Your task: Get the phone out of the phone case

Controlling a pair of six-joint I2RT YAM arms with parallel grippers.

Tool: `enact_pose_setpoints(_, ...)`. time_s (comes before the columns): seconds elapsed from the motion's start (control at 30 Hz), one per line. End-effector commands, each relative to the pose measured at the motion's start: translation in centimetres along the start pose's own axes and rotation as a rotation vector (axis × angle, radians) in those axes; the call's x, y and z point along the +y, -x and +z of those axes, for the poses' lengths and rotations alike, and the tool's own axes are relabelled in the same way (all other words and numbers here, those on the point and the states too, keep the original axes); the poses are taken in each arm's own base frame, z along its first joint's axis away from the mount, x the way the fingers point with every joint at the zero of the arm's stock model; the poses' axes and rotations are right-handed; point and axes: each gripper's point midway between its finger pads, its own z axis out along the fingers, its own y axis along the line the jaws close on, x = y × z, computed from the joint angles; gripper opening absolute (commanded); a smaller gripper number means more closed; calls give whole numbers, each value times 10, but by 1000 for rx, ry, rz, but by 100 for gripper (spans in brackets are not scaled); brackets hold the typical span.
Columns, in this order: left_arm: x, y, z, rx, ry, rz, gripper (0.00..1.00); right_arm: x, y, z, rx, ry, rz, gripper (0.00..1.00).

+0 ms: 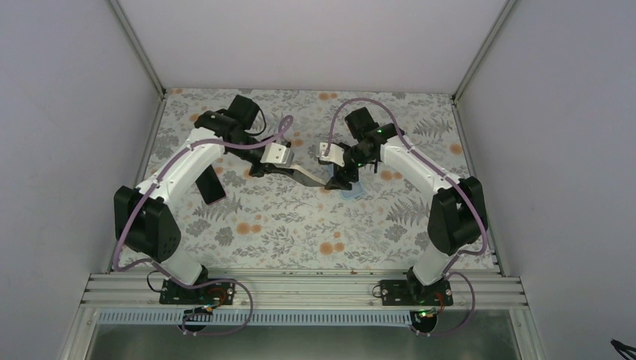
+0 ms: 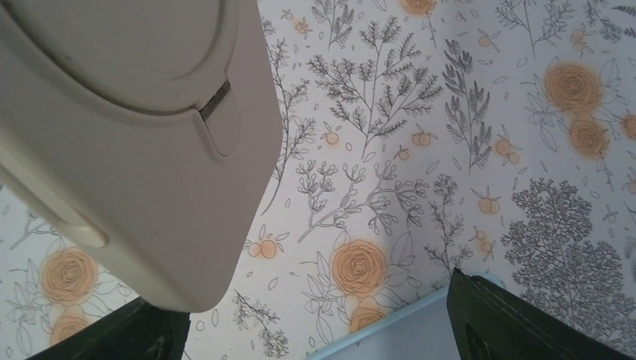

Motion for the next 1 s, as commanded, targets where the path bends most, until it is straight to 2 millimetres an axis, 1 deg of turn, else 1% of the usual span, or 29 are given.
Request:
enact_pose_setpoints(0.0, -58, 35, 4, -123, -224, -152, 2, -86, 12, -35, 20, -358, -111, 87)
enact_pose_setpoints(0.27, -57, 38, 5, -131, -228, -147, 2, -98, 17, -47, 16, -438, -111, 88)
enact_pose_setpoints(0.4, -55, 40, 6, -145, -231, -149, 2, -92, 25, -50, -30, -409, -93, 89)
enact_pose_setpoints(0.43, -53, 41, 6, -149, -228, -154, 2, -87, 26, -48, -39, -386, -87, 89)
enact_pose_setpoints(0.5, -47, 38, 9, -145, -201, -157, 2, -75, 28, -43, -54, -331, -76, 90)
enact_pose_setpoints(0.57, -44, 34, 11, -138, -183, -150, 2, -65, 31, -49, -58, -328, -79, 90)
enact_pose_setpoints(0.67, -42, 32, 11, -135, -177, -150, 2, -47, 23, -57, -50, -311, -65, 90)
enact_pose_setpoints(0.7, -41, 33, 10, -138, -175, -151, 2, -37, 19, -58, -49, -287, -60, 90)
enact_pose_setpoints(0.77, -37, 34, 7, -147, -161, -145, 2, -8, 13, -62, -58, -224, -54, 88)
enact_pose_setpoints(0.87, -28, 37, 1, -183, -135, -138, 2, 33, 8, -61, -98, -115, -26, 82)
enact_pose_setpoints(0.97, -19, 42, -5, -233, -118, -135, 2, 61, 1, -53, -125, -59, 6, 79)
